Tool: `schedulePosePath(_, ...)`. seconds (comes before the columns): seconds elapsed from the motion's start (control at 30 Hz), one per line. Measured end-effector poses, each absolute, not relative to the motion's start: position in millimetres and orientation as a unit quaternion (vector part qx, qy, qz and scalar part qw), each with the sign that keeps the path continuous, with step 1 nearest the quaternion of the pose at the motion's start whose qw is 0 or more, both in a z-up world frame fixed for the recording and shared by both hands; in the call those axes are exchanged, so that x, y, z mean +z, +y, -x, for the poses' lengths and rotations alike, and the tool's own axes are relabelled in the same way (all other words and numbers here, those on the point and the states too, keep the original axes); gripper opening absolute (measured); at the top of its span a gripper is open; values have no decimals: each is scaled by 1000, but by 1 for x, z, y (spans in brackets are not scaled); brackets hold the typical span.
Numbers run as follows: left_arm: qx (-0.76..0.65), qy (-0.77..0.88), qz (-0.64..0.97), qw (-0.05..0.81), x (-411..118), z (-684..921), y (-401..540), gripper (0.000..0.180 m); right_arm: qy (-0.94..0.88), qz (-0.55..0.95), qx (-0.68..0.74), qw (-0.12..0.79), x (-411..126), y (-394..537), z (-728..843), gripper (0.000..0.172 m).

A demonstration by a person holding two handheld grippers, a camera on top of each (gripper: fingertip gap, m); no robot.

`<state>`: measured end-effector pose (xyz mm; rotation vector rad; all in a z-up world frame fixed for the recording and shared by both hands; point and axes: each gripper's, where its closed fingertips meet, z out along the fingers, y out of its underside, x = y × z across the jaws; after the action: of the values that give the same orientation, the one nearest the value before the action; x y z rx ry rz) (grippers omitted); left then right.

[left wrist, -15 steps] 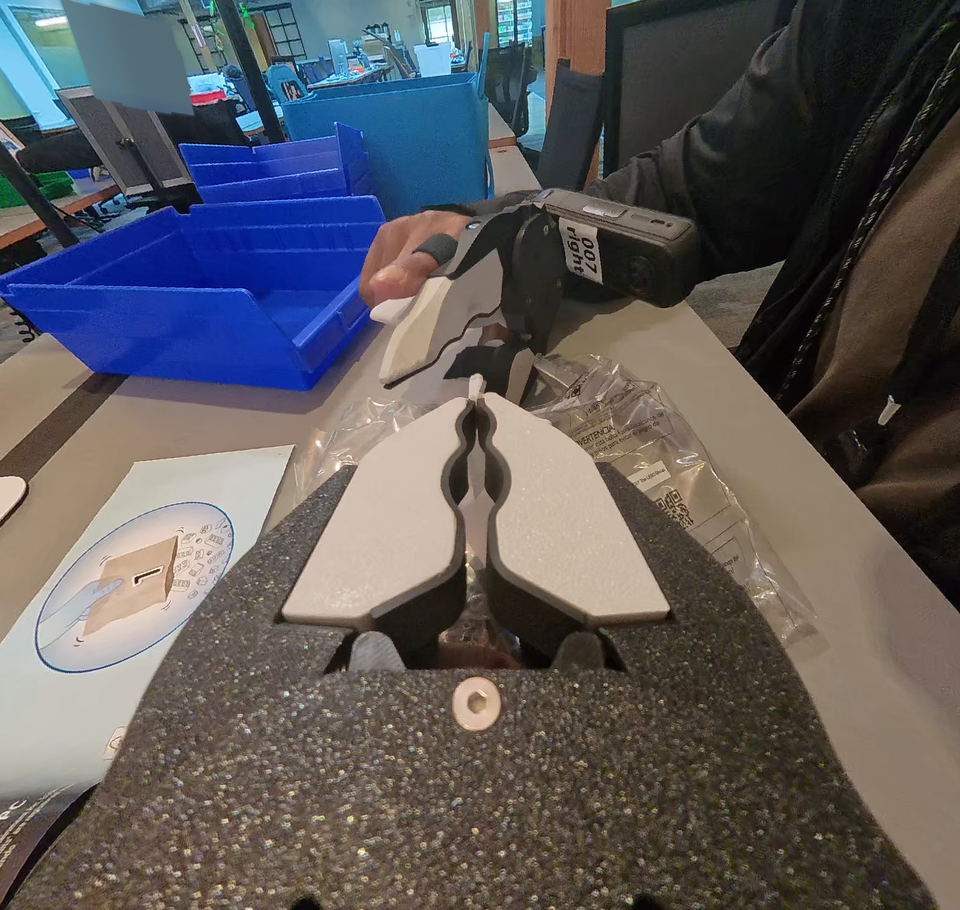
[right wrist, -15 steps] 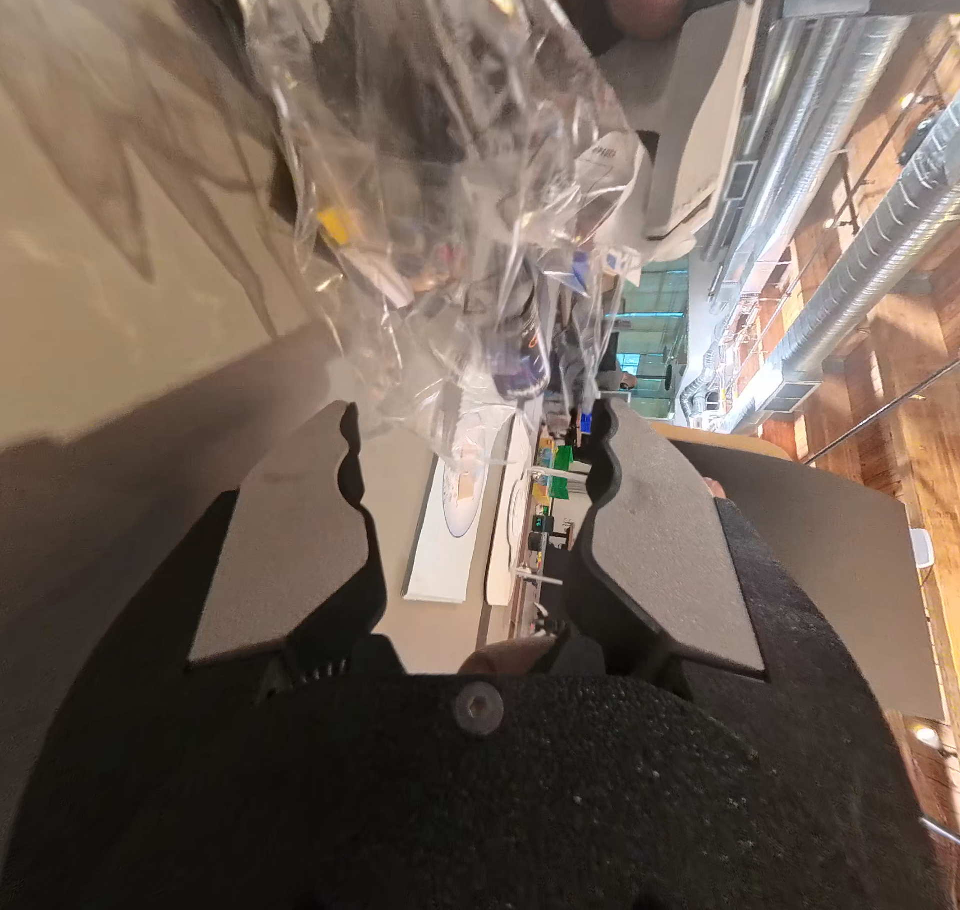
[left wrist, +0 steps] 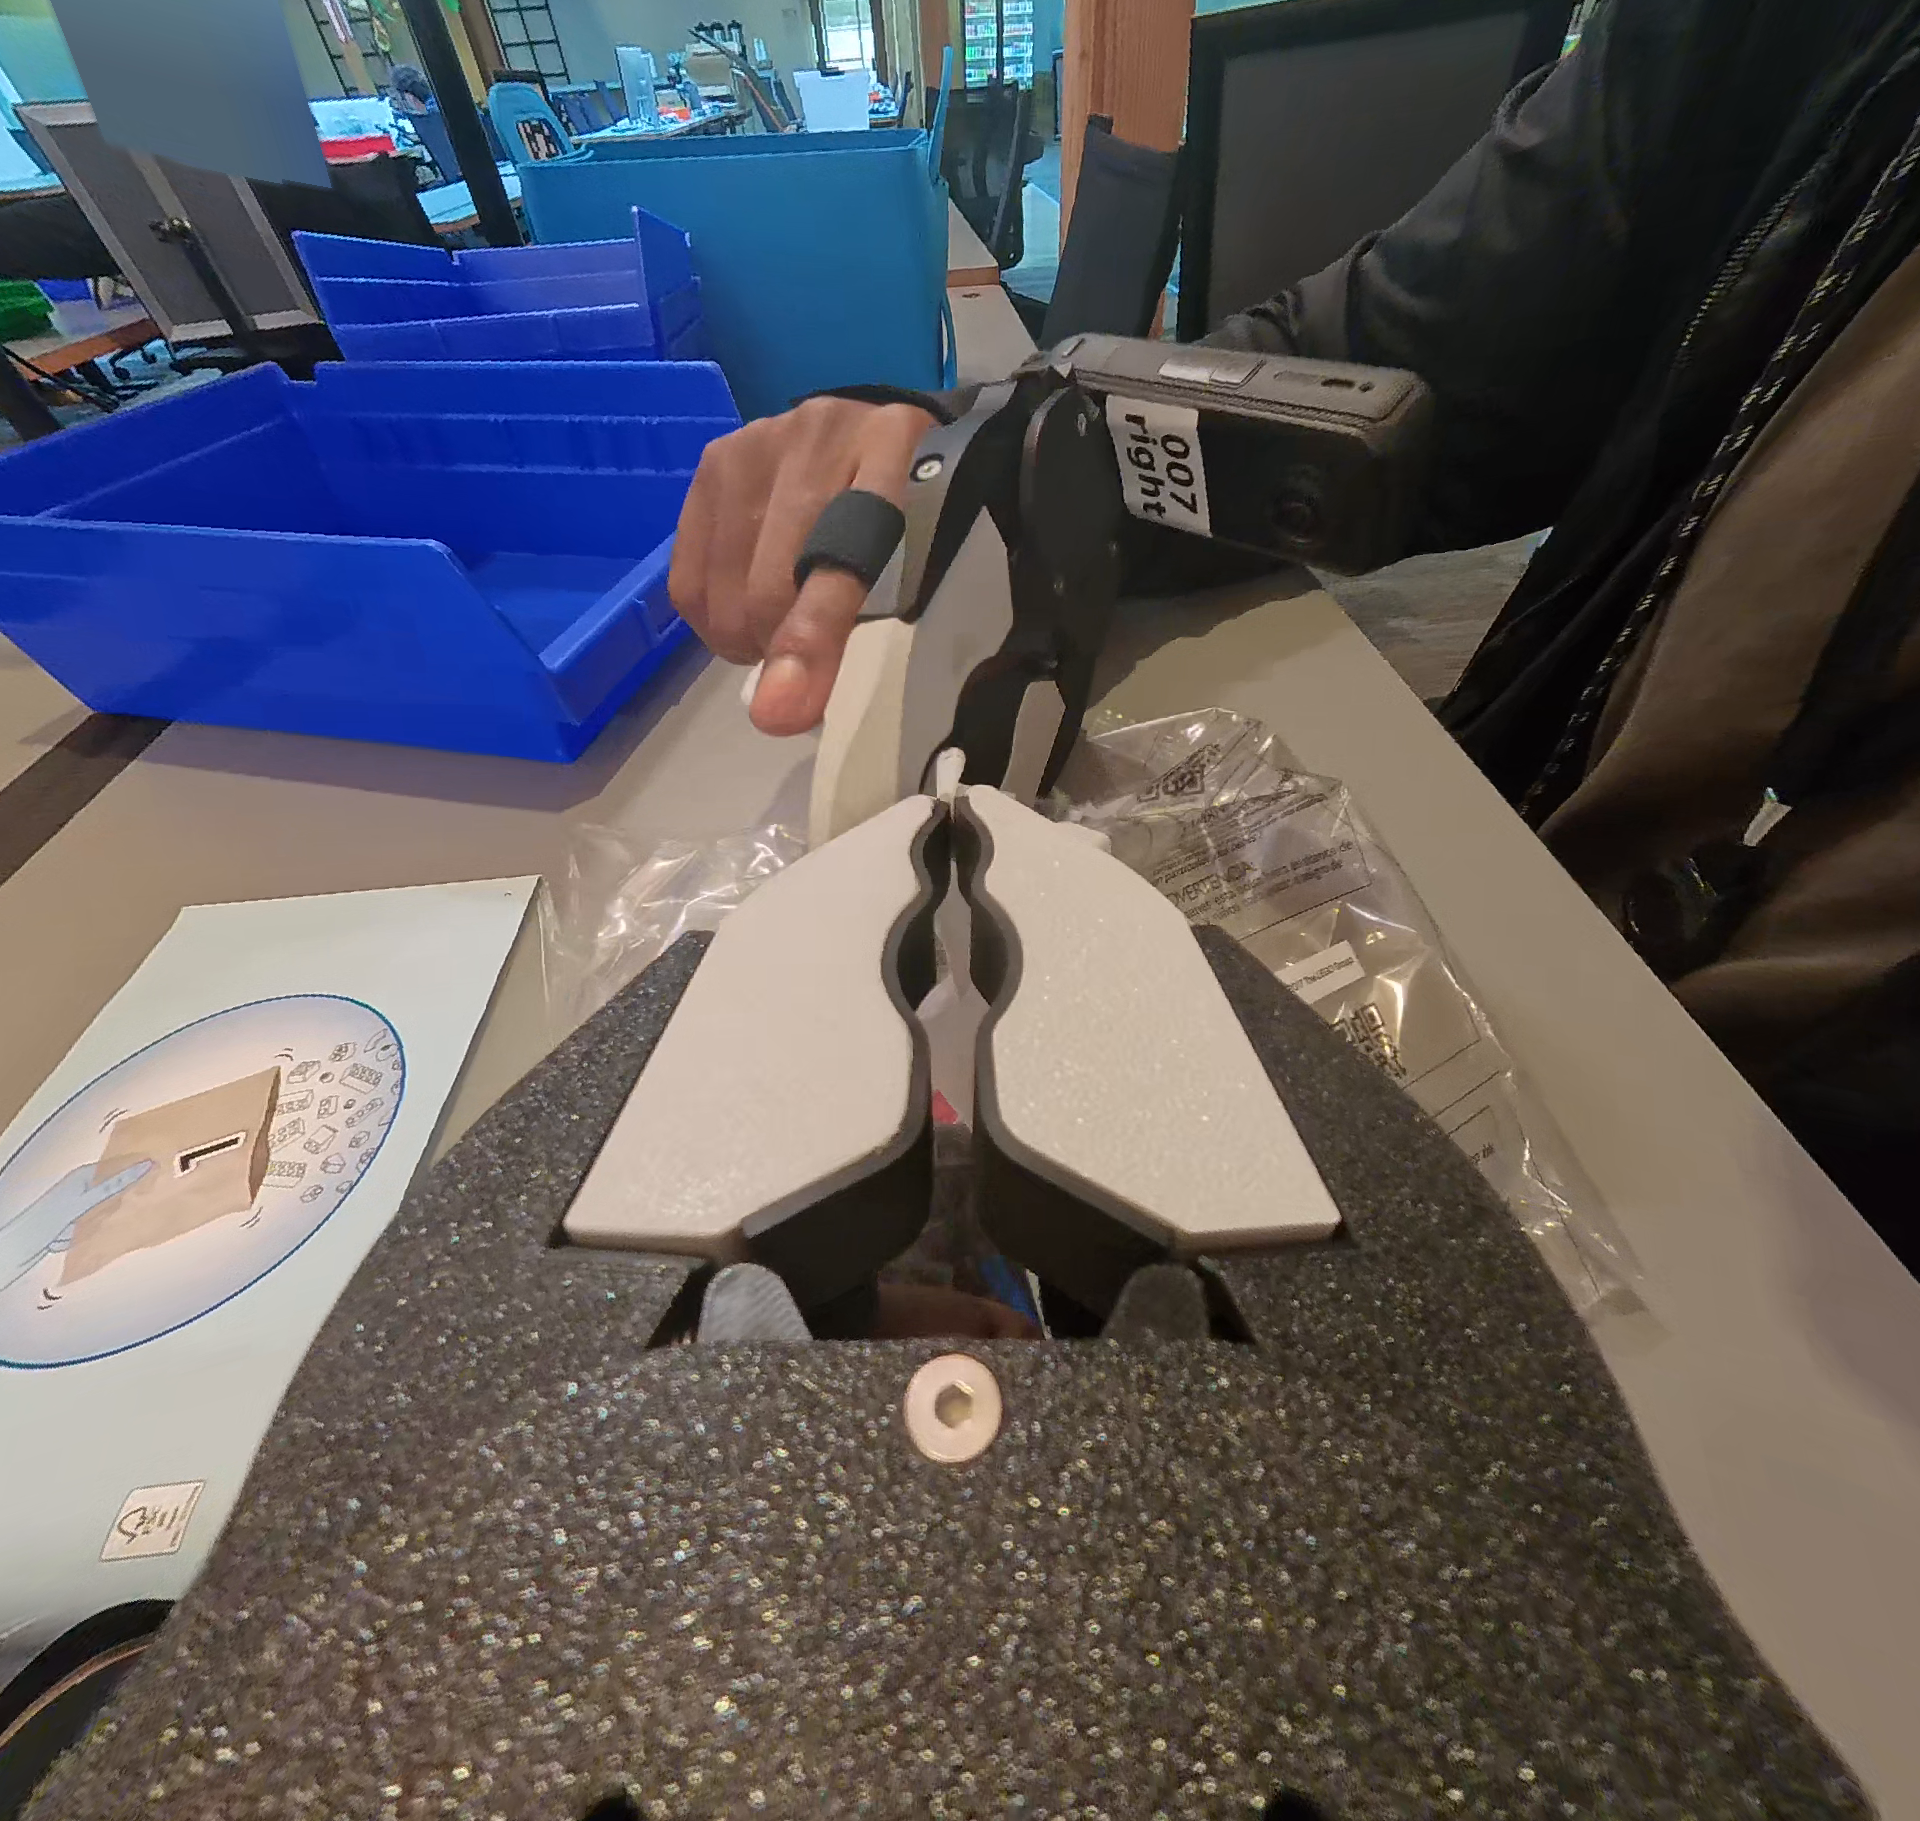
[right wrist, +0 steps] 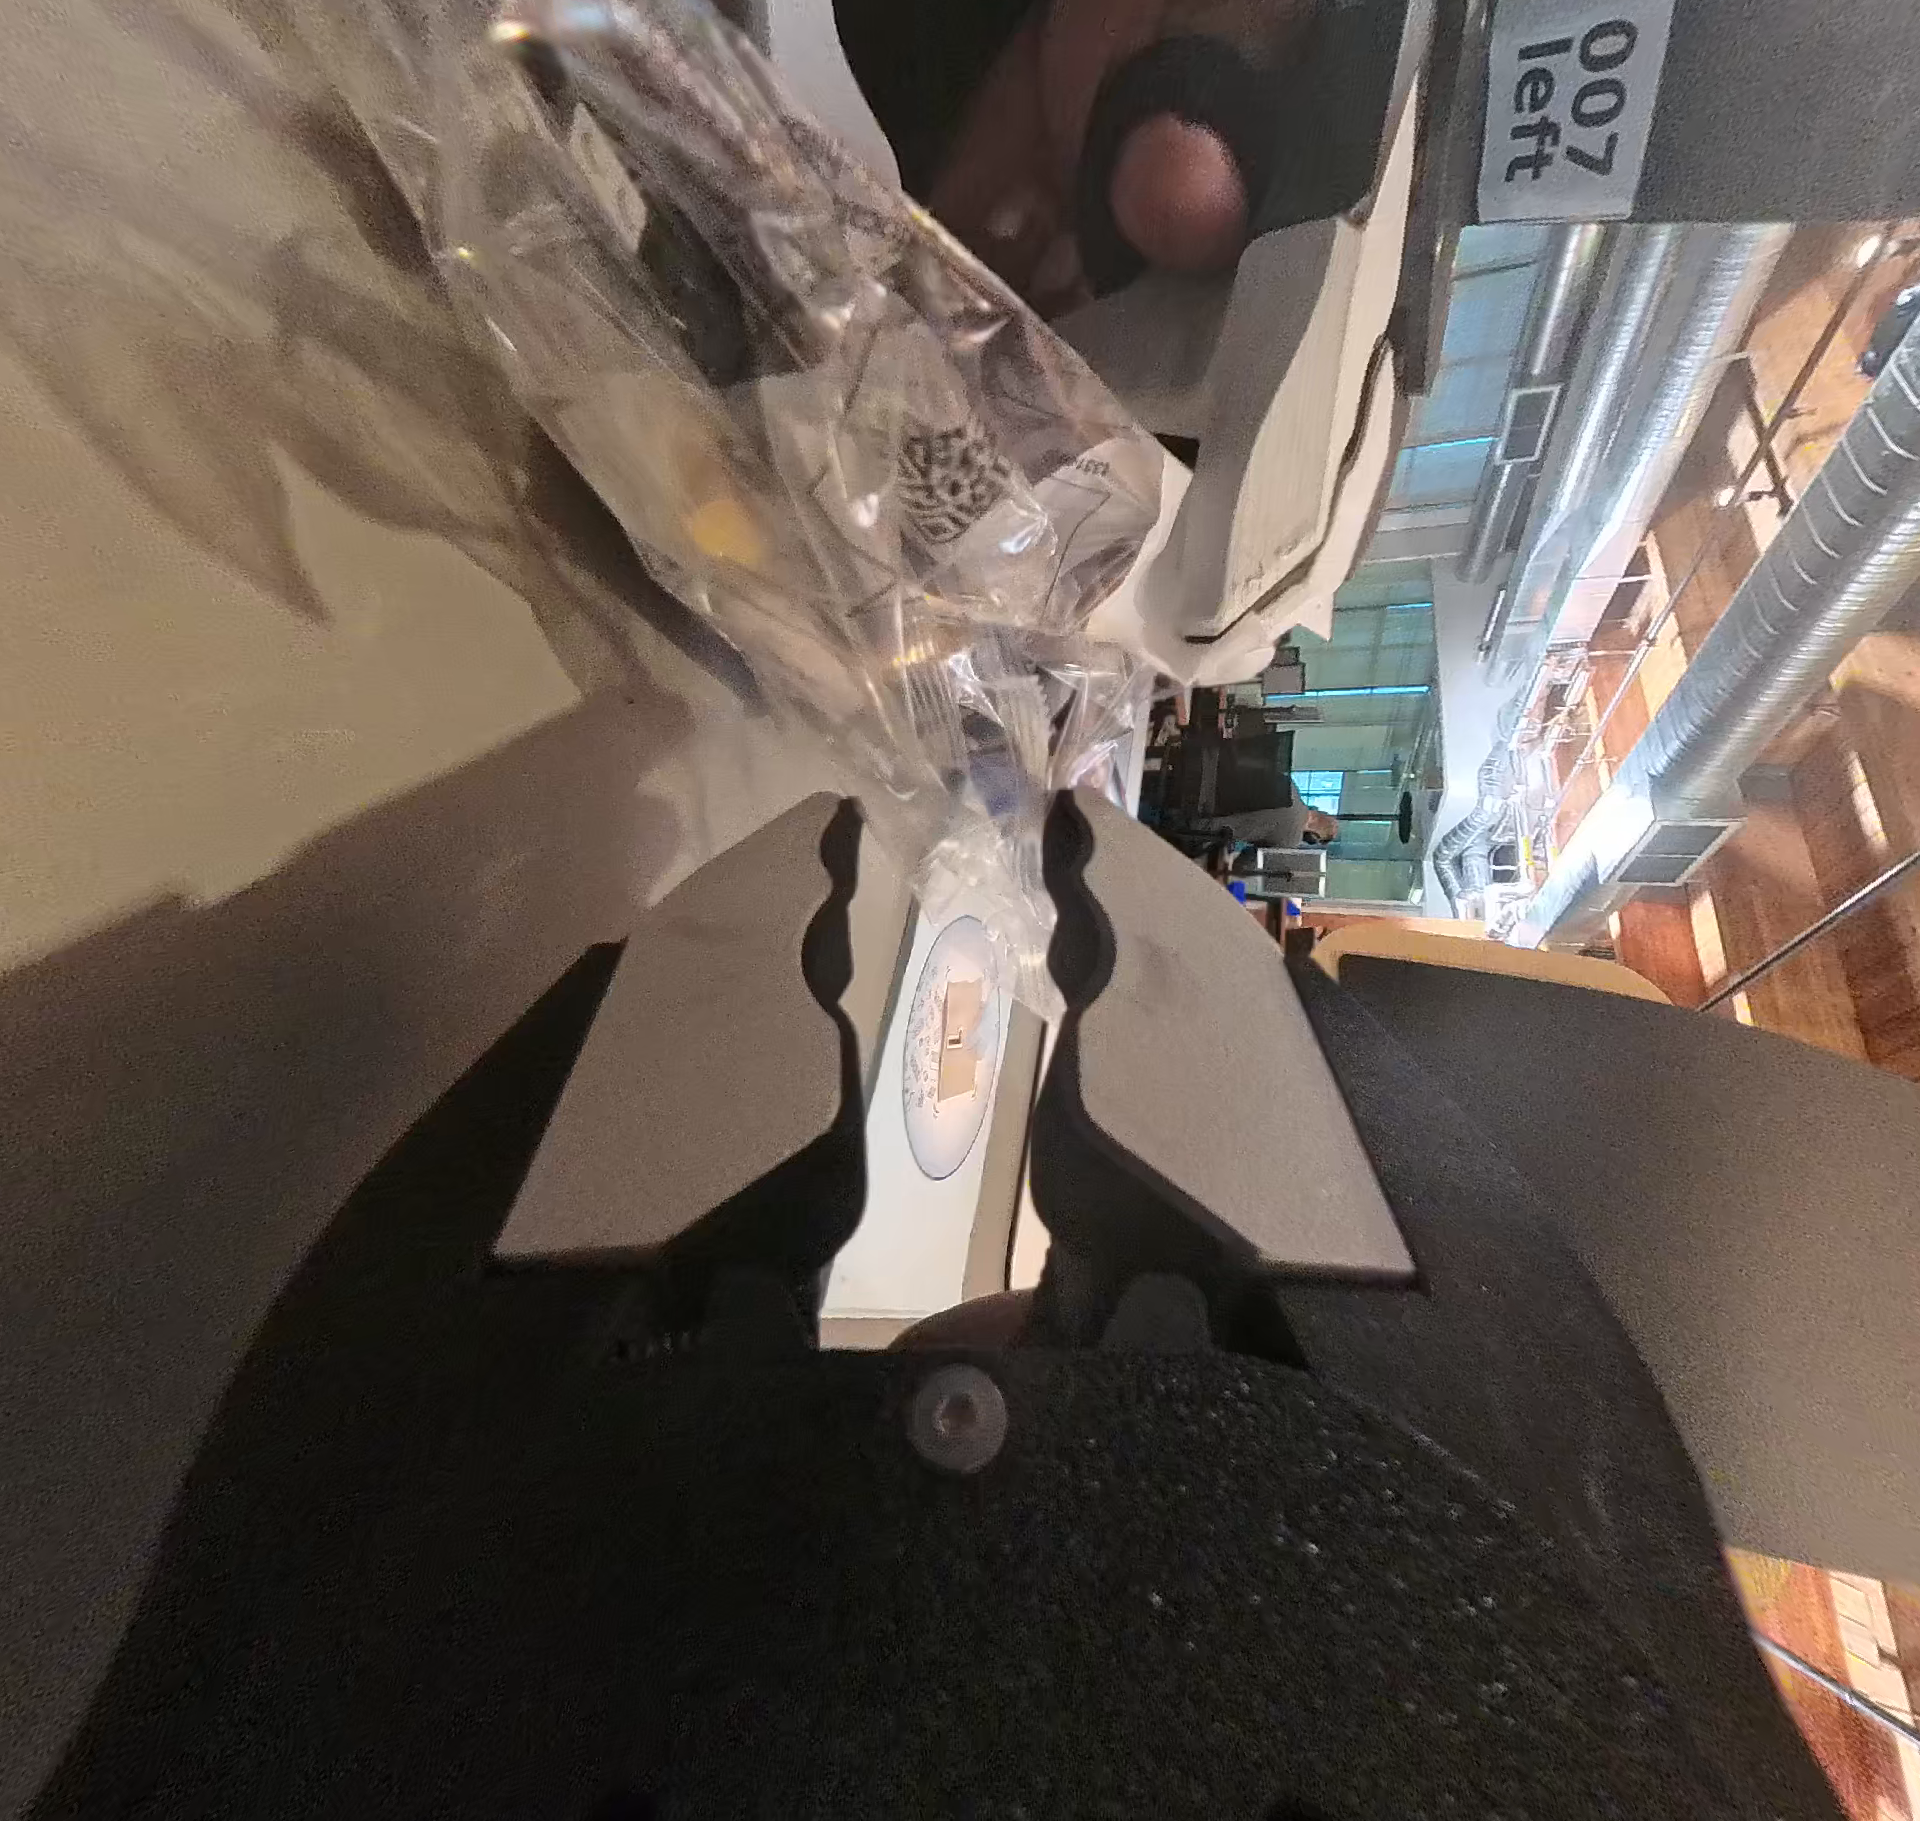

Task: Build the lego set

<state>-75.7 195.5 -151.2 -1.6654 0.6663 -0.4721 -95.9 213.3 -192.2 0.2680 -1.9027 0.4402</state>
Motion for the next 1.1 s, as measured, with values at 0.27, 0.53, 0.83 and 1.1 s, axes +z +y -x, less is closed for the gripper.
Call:
schedulePosePath(0.27,-185,295,722,598,-149,75,193,6,-823,-93,180,531,-187,212,95,3)
schedulePosePath(0.53,-143,248,721,631,-127,93,176,44,-855,-1,166,492,-175,233,97,1)
schedulePosePath(0.83,-6,216,781,586,-186,107,143,57,-871,108,103,468,-143,279,99,0)
schedulePosePath(1.1,-7,201,773,602,-183,94,149,56,-904,165,13,395,-113,309,108,0)
